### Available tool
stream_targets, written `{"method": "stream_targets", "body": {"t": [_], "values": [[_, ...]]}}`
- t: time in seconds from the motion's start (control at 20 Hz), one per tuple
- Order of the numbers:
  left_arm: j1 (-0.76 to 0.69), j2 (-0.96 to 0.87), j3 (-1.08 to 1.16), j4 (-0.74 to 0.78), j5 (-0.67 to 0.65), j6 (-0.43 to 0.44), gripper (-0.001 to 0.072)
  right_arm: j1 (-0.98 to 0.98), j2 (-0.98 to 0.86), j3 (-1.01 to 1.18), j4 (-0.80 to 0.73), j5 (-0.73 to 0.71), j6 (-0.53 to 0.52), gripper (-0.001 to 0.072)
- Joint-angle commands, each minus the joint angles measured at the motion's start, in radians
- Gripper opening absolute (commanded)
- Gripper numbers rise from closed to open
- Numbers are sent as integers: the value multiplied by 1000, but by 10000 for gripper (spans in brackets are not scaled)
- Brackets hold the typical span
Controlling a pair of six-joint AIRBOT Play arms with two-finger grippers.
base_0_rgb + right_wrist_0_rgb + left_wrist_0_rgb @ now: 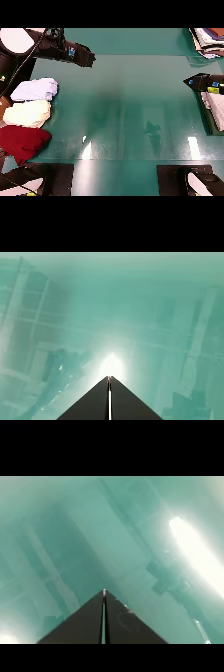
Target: Fold the shirts.
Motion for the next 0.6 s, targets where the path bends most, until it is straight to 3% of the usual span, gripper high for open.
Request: {"method": "stream_targets", "body": {"t": [0.0,0.55], "values": [[0,1,0,0,11,0,30,2,1,0,0,2,0,17],[0,1,0,-2,18,1,30,2,1,0,1,4,2,17]]}}
